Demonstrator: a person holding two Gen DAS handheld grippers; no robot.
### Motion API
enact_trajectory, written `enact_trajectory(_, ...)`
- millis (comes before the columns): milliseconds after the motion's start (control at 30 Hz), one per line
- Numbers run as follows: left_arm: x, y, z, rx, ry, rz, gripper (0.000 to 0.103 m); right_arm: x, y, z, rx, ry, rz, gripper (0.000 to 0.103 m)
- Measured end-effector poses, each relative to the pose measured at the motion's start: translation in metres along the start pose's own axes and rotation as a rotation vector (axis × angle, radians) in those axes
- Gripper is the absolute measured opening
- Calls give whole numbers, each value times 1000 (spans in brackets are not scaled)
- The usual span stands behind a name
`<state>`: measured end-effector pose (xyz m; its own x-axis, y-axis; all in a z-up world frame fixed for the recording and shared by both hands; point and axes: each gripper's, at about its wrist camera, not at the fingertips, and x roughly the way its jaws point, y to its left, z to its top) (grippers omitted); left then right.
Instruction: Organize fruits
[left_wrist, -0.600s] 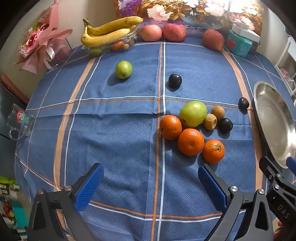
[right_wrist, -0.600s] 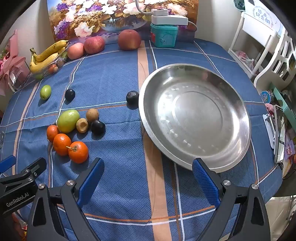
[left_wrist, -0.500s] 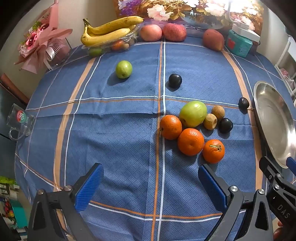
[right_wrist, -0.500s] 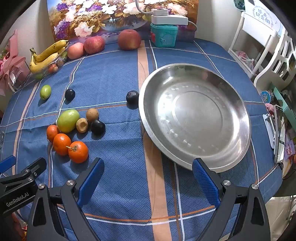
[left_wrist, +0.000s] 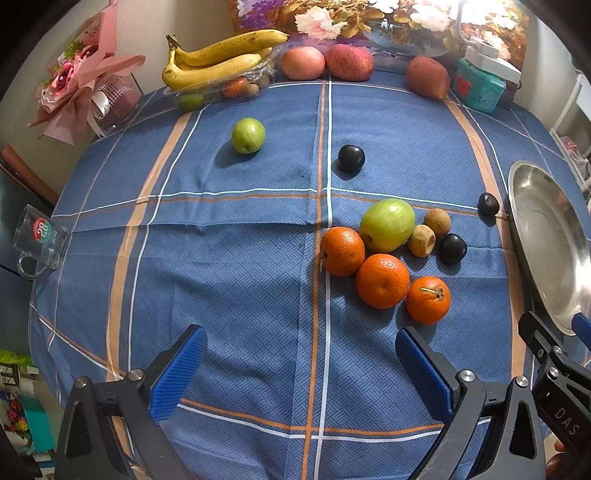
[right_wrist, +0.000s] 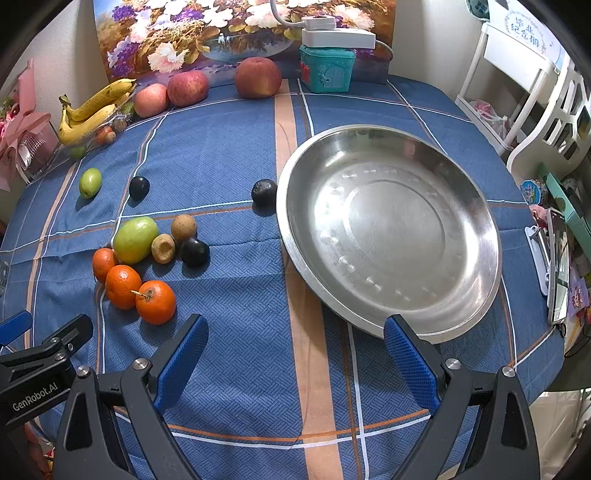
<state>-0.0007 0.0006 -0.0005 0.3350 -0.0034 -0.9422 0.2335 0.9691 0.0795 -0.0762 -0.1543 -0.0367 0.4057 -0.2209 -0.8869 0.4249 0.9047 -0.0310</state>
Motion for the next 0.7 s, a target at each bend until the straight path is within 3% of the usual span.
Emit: enact_trajectory(700,0,-2,-1,10,-10,7,103,1,-1,0,0,3,1,96)
